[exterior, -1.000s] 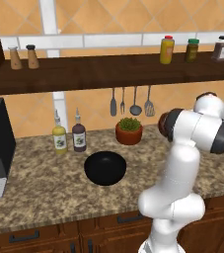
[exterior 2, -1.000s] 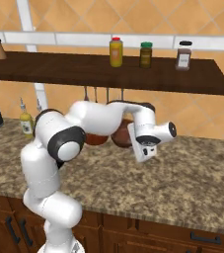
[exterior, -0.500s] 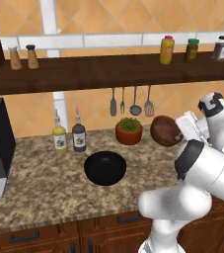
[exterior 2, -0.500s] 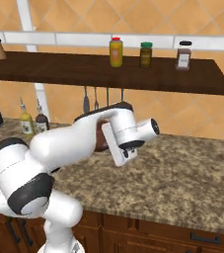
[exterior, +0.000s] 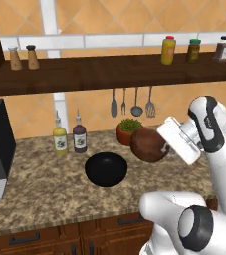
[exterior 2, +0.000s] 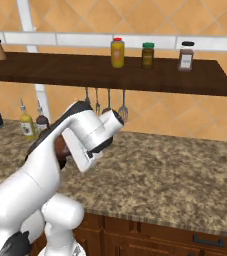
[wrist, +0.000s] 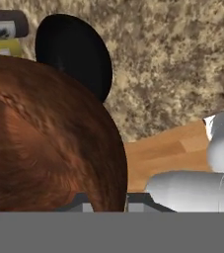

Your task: Pick up the bowls on the counter and stack them on top of one another in the open cabinet. Place the smaller bowl on top of the larger bowl.

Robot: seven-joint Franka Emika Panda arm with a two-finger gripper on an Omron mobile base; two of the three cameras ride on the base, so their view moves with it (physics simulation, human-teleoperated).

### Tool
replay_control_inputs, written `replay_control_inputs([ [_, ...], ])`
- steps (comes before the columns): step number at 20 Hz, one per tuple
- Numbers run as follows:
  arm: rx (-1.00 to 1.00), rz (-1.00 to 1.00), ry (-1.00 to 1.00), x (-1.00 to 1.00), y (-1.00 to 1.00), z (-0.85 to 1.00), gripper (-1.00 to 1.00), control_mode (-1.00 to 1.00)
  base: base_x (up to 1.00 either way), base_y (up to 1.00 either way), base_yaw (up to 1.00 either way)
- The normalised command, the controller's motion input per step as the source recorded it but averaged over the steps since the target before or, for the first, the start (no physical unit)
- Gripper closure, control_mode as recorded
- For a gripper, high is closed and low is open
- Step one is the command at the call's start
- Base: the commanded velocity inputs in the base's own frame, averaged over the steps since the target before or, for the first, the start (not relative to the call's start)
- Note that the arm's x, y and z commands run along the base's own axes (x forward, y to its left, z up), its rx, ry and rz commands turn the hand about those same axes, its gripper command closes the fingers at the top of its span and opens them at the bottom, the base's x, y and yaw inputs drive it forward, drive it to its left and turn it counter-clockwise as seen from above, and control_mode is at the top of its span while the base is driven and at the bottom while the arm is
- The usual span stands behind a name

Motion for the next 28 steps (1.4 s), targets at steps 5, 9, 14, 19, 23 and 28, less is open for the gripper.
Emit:
replay_control_inputs([
  [5,-0.12,0.03,0.14,0.04,0.97,0.04,1.0,-1.0,0.0,0.0,0.0],
  [9,-0.15,0.0,0.2,0.56,0.58,-0.51,1.0,-1.0,0.0,0.0,0.0],
  [14,-0.2,-0.01,0.07,0.55,0.42,-0.65,1.0,-1.0,0.0,0.0,0.0],
  [19,-0.14,-0.01,0.04,0.45,0.21,-0.49,1.0,-1.0,0.0,0.0,0.0],
  [23,-0.1,0.0,0.0,0.5,0.05,-0.2,1.0,-1.0,0.0,0.0,0.0],
  [28,-0.01,0.0,-0.02,0.34,0.02,-0.14,1.0,-1.0,0.0,0.0,0.0],
])
